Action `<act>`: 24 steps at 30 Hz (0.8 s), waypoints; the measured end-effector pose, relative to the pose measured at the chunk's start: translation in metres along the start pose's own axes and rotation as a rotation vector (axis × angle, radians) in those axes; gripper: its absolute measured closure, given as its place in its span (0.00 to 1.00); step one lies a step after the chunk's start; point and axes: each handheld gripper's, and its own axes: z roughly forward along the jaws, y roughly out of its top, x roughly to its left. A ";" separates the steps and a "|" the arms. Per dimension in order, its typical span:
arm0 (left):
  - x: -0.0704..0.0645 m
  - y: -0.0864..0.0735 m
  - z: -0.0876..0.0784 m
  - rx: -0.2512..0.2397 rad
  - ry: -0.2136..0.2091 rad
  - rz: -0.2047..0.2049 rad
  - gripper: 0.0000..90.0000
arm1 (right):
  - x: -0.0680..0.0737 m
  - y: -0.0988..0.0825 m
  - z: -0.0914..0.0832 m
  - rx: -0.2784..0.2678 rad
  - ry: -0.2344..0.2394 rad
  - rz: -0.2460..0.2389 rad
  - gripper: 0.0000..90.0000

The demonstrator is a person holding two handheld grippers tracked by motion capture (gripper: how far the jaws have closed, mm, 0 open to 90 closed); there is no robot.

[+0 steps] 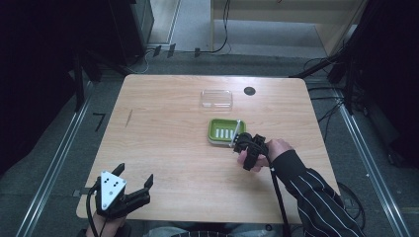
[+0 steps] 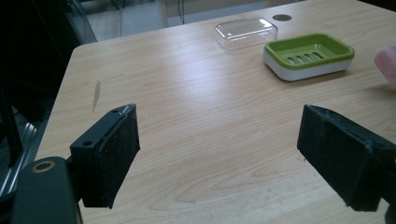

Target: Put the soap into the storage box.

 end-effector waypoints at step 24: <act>0.005 -0.005 -0.010 0.008 0.033 -0.019 0.15 | -0.010 0.022 -0.007 0.000 -0.001 -0.022 0.43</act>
